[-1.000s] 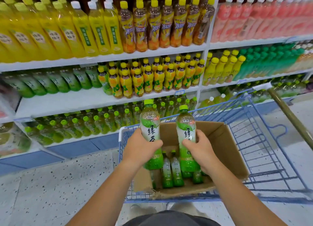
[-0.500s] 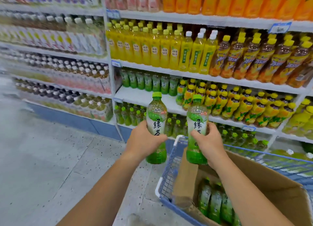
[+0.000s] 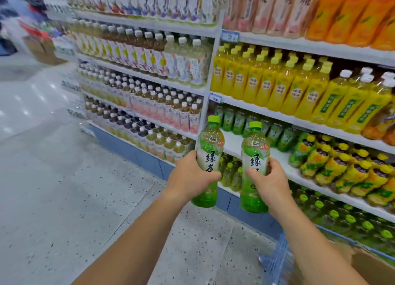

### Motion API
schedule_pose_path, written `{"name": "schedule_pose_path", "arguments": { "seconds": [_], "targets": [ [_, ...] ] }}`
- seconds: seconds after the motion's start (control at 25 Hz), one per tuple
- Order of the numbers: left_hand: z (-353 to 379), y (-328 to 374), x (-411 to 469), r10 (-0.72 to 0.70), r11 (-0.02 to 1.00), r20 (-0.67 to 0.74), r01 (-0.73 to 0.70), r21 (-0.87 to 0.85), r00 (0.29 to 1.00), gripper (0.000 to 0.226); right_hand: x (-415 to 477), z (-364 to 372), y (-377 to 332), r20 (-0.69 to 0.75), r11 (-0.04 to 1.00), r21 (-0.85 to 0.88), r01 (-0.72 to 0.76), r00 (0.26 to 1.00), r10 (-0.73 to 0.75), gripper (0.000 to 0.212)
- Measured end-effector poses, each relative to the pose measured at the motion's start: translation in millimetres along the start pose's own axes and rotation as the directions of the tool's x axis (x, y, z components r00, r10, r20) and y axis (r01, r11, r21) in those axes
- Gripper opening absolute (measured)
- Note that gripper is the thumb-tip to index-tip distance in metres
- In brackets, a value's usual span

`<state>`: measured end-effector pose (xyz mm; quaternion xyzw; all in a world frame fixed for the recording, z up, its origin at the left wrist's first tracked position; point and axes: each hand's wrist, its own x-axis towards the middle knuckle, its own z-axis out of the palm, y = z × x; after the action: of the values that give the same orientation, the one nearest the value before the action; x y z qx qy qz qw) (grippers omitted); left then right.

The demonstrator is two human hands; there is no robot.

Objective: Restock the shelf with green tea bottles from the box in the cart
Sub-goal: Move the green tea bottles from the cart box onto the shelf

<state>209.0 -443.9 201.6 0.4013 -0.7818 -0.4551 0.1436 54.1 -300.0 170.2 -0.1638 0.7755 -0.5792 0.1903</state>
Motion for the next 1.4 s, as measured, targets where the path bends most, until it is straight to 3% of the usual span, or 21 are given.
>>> {"name": "schedule_pose_path", "arguments": {
  "seconds": [0.2,0.44,0.96,1.24,1.4],
  "targets": [
    [-75,-35,80,0.047,0.999,0.064,-0.047,0.003,0.997,0.049,32,91,-23,-0.048,1.0,0.025,-0.014,0.999,0.015,0.031],
    [-91,-44,170,0.11,0.994,0.128,-0.112,0.014,0.986,0.049,86,133,-30,-0.109,0.998,-0.036,-0.061,0.992,0.056,0.041],
    [-29,-62,336,0.184,0.983,0.19,-0.178,-0.043,0.964,0.047,237,177,-2,-0.173,0.992,-0.125,0.013,0.984,-0.035,0.044],
    [51,-122,447,0.33,0.944,0.058,-0.328,-0.034,0.942,0.038,342,213,92,-0.248,0.98,-0.143,0.14,0.953,-0.172,0.041],
    [111,-159,496,0.468,0.88,-0.017,-0.467,-0.08,0.884,0.038,396,230,160,-0.319,0.951,-0.157,0.266,0.898,-0.303,0.045]
  ]
}}
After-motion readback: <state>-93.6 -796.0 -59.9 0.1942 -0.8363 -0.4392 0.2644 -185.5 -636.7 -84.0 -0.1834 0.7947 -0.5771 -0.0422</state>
